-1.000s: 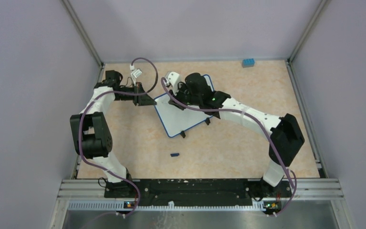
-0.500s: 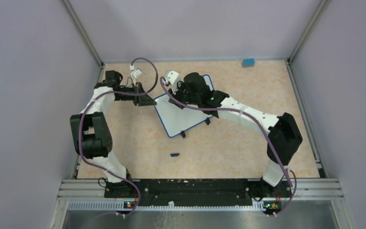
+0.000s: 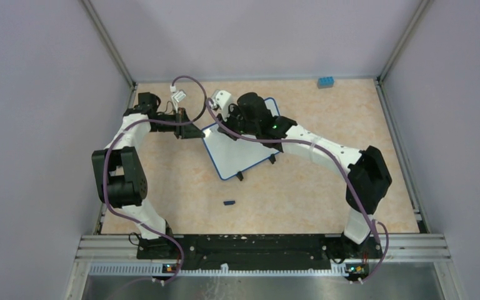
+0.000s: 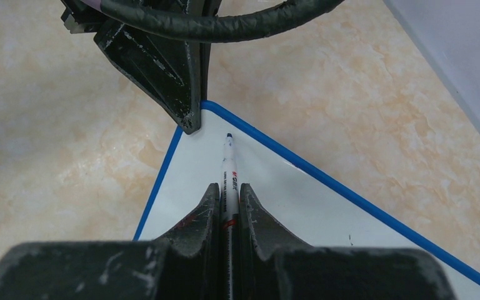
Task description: Write a sentence on the whiteboard
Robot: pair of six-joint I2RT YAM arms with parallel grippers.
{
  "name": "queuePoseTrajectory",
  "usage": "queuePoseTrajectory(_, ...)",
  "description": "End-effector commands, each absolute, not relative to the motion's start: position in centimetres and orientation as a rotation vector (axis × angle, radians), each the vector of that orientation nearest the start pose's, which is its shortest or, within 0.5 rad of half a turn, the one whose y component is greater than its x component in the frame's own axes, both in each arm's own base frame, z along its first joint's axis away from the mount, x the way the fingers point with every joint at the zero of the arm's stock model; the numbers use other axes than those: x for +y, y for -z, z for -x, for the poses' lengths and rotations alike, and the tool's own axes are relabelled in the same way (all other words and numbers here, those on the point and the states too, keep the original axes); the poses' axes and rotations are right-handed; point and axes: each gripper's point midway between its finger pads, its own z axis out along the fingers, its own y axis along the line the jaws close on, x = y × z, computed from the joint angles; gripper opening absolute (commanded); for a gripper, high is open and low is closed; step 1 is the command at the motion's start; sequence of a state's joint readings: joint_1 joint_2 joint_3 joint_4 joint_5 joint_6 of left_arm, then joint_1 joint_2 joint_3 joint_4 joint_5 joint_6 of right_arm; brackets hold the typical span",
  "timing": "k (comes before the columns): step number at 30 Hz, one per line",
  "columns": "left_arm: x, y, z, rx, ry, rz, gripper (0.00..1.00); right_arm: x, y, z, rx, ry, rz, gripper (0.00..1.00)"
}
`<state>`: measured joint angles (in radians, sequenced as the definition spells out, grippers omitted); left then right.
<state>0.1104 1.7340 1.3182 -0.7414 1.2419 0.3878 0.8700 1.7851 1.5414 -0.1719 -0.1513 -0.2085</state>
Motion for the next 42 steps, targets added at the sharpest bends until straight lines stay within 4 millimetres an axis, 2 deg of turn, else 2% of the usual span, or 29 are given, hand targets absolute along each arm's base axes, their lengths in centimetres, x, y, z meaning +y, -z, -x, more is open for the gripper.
queuePoseTrajectory(1,-12.5,-19.5,-34.7,1.985,1.355,-0.640,0.00,43.9,-24.4,-33.4,1.645,-0.576,1.134,0.00)
queuePoseTrajectory(9,-12.5,-19.6,-34.7,1.984,1.351,-0.644,0.00,44.2,-23.2,-32.7,1.654,-0.581,1.165,0.00)
queuePoseTrajectory(21,-12.4,-19.7,-34.8,1.980,1.347,-0.648,0.00,43.4,-21.1,-32.0,1.682,-0.571,1.200,0.00)
queuePoseTrajectory(34,-12.4,-19.6,-34.9,1.986,1.347,-0.643,0.00,42.0,-21.0,-31.5,1.679,-0.538,1.193,0.00)
queuePoseTrajectory(42,-12.4,-19.6,-34.9,1.985,1.347,-0.643,0.00,40.4,-22.0,-32.8,1.684,-0.504,1.137,0.00)
